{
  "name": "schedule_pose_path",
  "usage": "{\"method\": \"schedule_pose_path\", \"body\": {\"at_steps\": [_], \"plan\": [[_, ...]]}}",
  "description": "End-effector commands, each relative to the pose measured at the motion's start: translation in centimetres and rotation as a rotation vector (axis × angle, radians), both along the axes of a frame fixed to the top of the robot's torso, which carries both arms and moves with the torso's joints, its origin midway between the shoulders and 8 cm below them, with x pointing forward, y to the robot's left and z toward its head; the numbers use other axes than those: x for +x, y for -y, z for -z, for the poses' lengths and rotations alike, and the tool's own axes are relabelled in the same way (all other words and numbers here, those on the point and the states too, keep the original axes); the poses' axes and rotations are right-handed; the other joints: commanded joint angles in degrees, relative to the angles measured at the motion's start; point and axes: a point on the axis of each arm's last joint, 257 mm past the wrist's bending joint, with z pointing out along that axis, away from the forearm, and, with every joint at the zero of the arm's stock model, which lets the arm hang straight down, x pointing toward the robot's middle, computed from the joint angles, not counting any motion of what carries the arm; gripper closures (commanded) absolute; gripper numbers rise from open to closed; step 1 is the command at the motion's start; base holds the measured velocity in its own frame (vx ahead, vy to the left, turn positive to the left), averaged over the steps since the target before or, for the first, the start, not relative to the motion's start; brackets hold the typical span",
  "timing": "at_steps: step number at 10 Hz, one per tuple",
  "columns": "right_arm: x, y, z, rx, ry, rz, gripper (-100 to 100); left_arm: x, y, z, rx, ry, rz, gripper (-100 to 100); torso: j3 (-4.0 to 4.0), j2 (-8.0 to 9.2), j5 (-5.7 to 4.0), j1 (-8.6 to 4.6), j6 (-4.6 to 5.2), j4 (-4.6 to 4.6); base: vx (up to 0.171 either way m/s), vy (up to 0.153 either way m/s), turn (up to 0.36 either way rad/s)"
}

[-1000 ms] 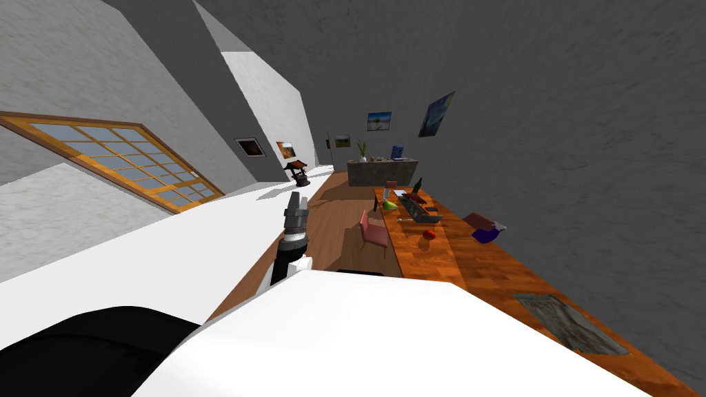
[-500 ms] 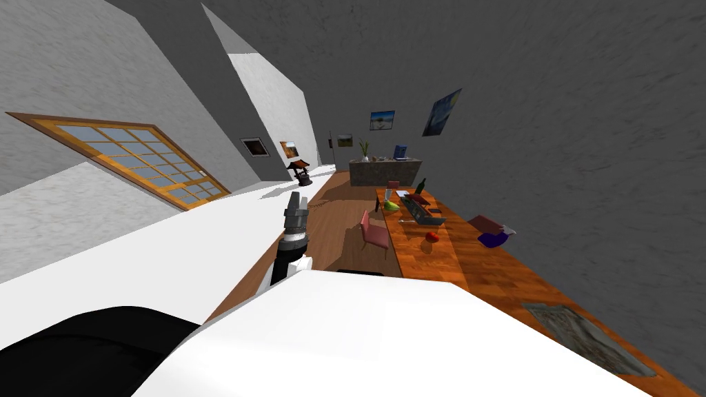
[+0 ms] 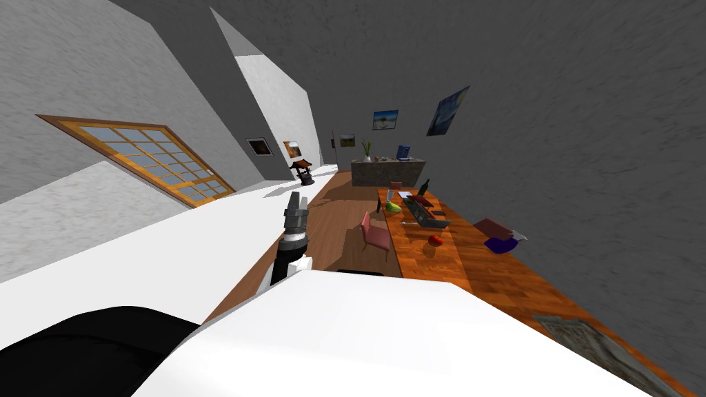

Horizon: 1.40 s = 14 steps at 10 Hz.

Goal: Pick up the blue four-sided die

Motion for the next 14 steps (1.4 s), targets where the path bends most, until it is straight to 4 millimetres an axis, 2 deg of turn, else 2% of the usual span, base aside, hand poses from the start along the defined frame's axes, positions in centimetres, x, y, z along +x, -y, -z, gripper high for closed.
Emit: {"method": "schedule_pose_path", "body": {"at_steps": [1,2,3,4,6,8,9,12,13,14], "plan": [[0.0,0.0,0.0,0.0,0.0,0.0,-100,0.0,0.0,0.0,0.0,0.0,0.0,0,0.0,0.0,0.0,0.0,0.0,0.0,0.0,0.0,0.0],[0.0,0.0,0.0,0.0,0.0,0.001,0,0.0,0.0,0.0,0.0,0.0,0.0,0,0.02,0.04,0.01,0.03,0.0,0.01,0.0,0.0,0.0],[0.4,-1.1,0.7,-0.001,0.003,0.008,-100,0.0,0.0,0.0,0.0,0.0,0.0,0,0.04,0.06,0.01,0.04,0.0,0.01,-0.023,-0.048,0.047],[0.4,-1.1,0.7,-0.001,0.003,0.008,-100,0.0,0.0,0.0,0.0,0.0,0.0,0,0.07,0.12,-0.02,-0.09,-0.02,0.03,-0.029,-0.068,0.039],[1.1,-3.3,1.8,0.02,0.004,0.01,-100,0.0,0.0,0.0,0.0,0.0,0.0,0,0.14,0.24,-0.06,-0.3,0.0,0.05,-0.041,-0.092,0.038],[0.8,-2.5,1.5,0.005,0.003,0.021,-100,0.0,0.0,0.0,0.0,0.0,0.0,0,0.07,0.11,-0.04,-0.12,0.01,0.03,-0.001,-0.018,-0.001],[1.3,-3.6,2.1,0.0,0.004,0.022,-100,0.0,0.0,0.0,0.0,0.0,0.0,0,0.04,0.06,0.0,0.02,0.0,0.02,-0.024,-0.043,0.044],[1.3,-3.4,2.0,-0.001,0.005,0.019,-100,0.0,0.0,0.0,0.0,0.0,0.0,0,0.07,0.11,-0.02,-0.09,0.01,0.03,-0.012,-0.036,0.012],[1.3,-3.4,2.0,-0.001,0.006,0.025,100,0.0,0.0,0.0,0.0,0.0,0.0,0,0.05,0.09,0.0,-0.01,0.0,0.02,0.0,0.0,0.0],[1.3,-3.4,2.0,-0.001,0.006,0.024,100,0.0,0.0,0.0,0.0,0.0,0.0,0,0.05,0.07,0.01,0.03,0.0,0.02,0.0,0.0,0.0]]}}
